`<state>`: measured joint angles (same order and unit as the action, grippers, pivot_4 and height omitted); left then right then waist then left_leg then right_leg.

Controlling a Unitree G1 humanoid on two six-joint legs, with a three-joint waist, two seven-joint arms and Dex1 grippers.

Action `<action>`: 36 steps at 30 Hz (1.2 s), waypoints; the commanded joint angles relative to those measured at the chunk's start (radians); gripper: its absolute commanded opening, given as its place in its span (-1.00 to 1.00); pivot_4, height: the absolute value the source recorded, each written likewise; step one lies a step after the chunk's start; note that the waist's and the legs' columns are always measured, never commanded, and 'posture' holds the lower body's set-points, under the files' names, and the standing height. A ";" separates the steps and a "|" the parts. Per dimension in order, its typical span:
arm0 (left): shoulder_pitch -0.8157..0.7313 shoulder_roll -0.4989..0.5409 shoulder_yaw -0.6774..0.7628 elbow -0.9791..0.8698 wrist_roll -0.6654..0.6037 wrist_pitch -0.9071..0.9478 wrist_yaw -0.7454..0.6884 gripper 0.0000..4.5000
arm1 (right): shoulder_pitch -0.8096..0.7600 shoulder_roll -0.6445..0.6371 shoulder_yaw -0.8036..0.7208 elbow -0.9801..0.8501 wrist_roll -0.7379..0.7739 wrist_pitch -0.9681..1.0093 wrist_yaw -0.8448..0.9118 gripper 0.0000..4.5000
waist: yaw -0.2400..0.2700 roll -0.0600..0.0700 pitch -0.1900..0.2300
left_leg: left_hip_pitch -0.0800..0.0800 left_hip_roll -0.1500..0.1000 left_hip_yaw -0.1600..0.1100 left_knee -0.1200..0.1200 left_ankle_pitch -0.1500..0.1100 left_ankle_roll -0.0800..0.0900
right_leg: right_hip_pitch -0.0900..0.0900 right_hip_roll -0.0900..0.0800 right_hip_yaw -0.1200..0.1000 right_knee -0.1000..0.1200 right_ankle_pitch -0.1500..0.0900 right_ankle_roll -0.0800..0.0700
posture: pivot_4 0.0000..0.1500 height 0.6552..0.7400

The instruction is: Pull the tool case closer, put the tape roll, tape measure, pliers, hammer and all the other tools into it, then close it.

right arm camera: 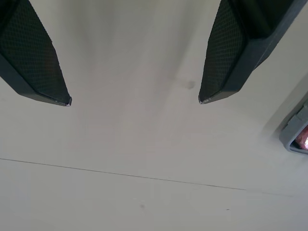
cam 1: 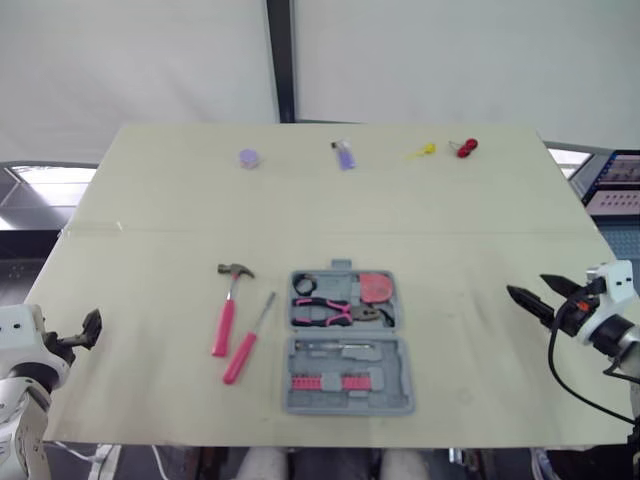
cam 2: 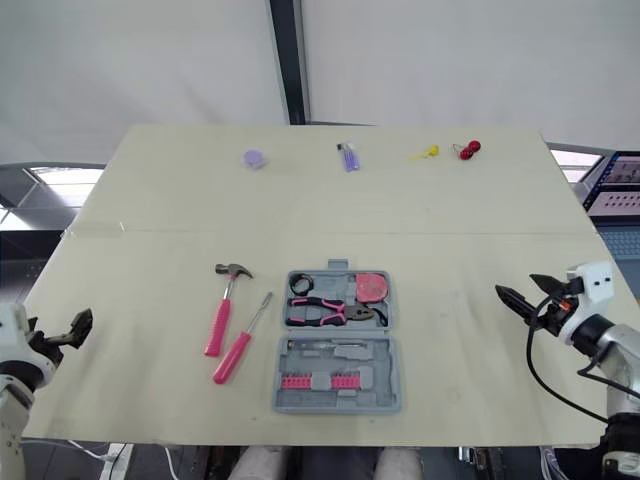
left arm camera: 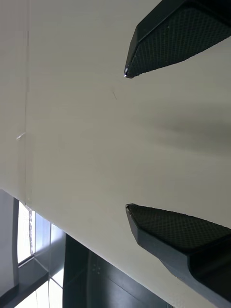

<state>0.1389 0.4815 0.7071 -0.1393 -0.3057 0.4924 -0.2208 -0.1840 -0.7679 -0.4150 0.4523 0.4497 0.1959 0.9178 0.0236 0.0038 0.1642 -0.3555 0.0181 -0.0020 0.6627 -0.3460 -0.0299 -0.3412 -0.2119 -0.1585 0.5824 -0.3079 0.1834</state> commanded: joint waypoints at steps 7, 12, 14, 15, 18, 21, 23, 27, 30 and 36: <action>0.003 0.018 -0.076 -0.075 -0.032 -0.021 -0.079 0.99 | -0.035 -0.031 0.002 -0.061 0.026 0.032 0.052 1.00 | -0.003 0.000 0.000 | 0.000 0.000 0.001 0.000 0.000 0.000 | 0.000 0.000 0.000 0.000 0.000 0.000 | 1.00 1.00; 0.027 0.021 -0.165 -0.145 -0.076 -0.042 -0.206 0.99 | -0.078 -0.038 0.074 -0.210 0.055 0.133 0.120 1.00 | -0.003 0.000 0.000 | 0.000 0.001 0.001 0.000 0.000 0.000 | -0.001 0.000 0.000 0.000 0.000 0.000 | 1.00 1.00; 0.029 0.026 -0.224 -0.170 -0.075 -0.036 -0.244 0.99 | -0.108 -0.045 0.132 -0.300 0.067 0.187 0.156 1.00 | -0.003 0.001 0.000 | 0.000 0.001 0.001 0.000 0.000 0.000 | -0.001 0.000 0.000 0.000 0.000 0.000 | 1.00 1.00; 0.024 0.028 -0.253 -0.176 -0.069 -0.030 -0.253 0.99 | -0.127 -0.047 0.163 -0.336 0.068 0.205 0.173 1.00 | -0.003 0.001 0.000 | 0.000 0.001 0.001 0.000 0.000 0.000 | -0.001 0.000 0.000 0.000 0.000 0.000 | 1.00 1.00; -0.033 0.000 -0.325 -0.170 -0.050 -0.002 -0.213 0.99 | -0.203 -0.040 0.263 -0.419 0.061 0.235 0.225 1.00 | -0.003 0.001 0.000 | 0.000 0.001 0.001 0.000 0.000 0.000 | -0.001 0.000 0.000 0.000 0.000 0.000 | 1.00 1.00; -0.107 -0.041 -0.398 -0.169 -0.016 0.045 -0.134 0.99 | -0.281 -0.031 0.345 -0.467 0.047 0.241 0.268 1.00 | 0.002 0.001 0.000 | 0.000 0.001 0.001 0.000 0.000 0.000 | -0.001 0.000 0.000 0.000 0.000 0.000 | 1.00 1.00; -0.150 -0.071 -0.424 -0.167 -0.010 0.080 -0.090 0.99 | -0.323 -0.027 0.375 -0.482 0.049 0.247 0.287 1.00 | 0.003 0.001 0.001 | -0.001 0.000 0.000 0.001 0.000 0.000 | -0.001 0.000 0.000 0.000 0.000 0.000 | 1.00 1.00; -0.221 -0.133 -0.496 -0.147 0.027 0.142 -0.009 0.99 | -0.399 -0.009 0.414 -0.499 0.053 0.251 0.303 1.00 | -0.001 0.000 0.001 | -0.001 0.000 0.000 0.001 -0.001 0.000 | -0.001 0.000 0.000 0.000 0.000 0.000 | 1.00 1.00; -0.264 -0.167 -0.540 -0.115 0.067 0.198 0.055 0.99 | -0.421 -0.004 0.422 -0.513 0.056 0.256 0.310 1.00 | -0.001 0.000 0.001 | -0.001 0.000 0.000 0.001 -0.001 0.000 | -0.001 0.000 0.000 0.000 0.000 0.000 | 1.00 1.00; -0.308 -0.224 -0.555 -0.070 0.105 0.247 0.136 0.99 | -0.431 -0.018 0.428 -0.545 0.066 0.267 0.330 1.00 | -0.001 -0.001 0.001 | -0.001 0.000 0.000 0.001 -0.001 0.000 | -0.001 0.000 0.000 0.000 0.000 0.000 | 1.00 1.00</action>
<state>-0.1575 0.2572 0.1452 -0.1957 -0.2194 0.7350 -0.1078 -0.5934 -0.7714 0.0313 -0.0480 0.4959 0.4613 1.2266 0.0230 0.0032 0.1656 -0.3565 0.0185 -0.0020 0.6638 -0.3465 -0.0298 -0.3424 -0.2115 -0.1587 0.5827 -0.3080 0.1832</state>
